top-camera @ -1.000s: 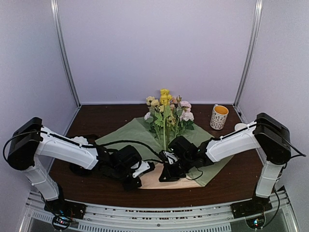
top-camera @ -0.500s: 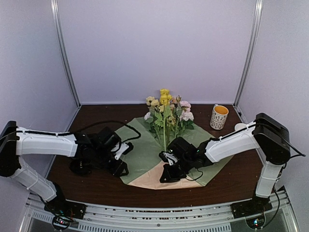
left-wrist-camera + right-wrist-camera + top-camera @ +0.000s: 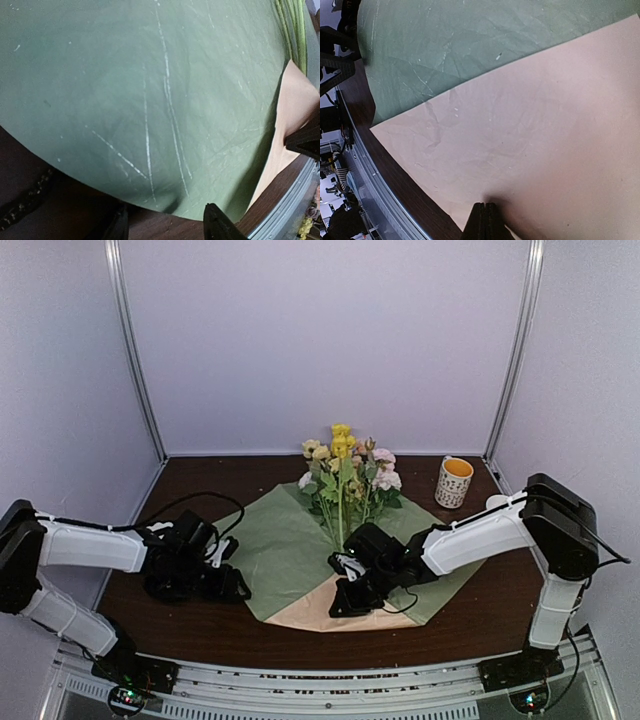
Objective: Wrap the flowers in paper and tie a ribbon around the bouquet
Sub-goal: Pick up the one-fourth-folded wrapping paper from the center of the board.
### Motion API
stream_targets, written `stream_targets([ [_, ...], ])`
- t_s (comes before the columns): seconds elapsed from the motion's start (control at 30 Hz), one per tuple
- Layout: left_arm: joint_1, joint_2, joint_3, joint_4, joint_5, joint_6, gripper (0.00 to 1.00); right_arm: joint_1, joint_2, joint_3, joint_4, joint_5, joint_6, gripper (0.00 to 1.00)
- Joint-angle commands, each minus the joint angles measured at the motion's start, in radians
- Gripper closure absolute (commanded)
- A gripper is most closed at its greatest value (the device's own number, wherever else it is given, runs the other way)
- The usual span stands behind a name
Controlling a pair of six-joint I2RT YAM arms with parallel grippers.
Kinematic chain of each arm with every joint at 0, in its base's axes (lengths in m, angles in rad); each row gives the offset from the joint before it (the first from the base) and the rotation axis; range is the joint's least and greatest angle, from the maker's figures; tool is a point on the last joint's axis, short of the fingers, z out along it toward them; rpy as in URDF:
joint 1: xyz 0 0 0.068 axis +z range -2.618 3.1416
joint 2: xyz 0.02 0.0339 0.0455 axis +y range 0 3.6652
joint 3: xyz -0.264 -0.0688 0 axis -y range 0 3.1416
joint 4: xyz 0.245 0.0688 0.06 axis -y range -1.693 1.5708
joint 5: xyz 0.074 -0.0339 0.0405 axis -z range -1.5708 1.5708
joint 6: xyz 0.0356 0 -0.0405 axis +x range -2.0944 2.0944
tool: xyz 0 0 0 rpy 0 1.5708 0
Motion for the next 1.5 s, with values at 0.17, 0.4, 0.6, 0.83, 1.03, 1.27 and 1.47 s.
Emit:
stream_targets([
  [0.17,0.028,0.117,-0.035,0.181,0.006,-0.121,0.46,0.008,0.033,0.021,0.009,0.012,0.009,0.99],
  [0.4,0.031,0.071,-0.031,0.199,-0.063,-0.181,0.59,0.007,0.018,0.002,0.010,0.023,0.007,0.99],
  [0.6,0.032,-0.070,-0.072,0.211,-0.136,-0.205,0.56,0.007,0.029,0.002,0.023,0.016,0.015,0.99],
  [0.83,0.047,-0.087,-0.147,0.440,-0.118,-0.194,0.51,0.007,0.032,0.000,0.022,0.015,0.011,0.99],
  [1.03,0.107,-0.006,-0.211,0.564,-0.023,-0.272,0.52,0.007,0.030,-0.009,0.023,0.018,0.010,0.99],
  [1.27,0.113,0.144,-0.310,0.896,0.104,-0.380,0.52,0.007,0.035,-0.007,0.028,0.018,0.008,0.98],
  [1.47,0.121,0.371,-0.432,1.373,0.157,-0.564,0.67,0.009,0.028,-0.010,0.019,0.022,0.006,0.99],
])
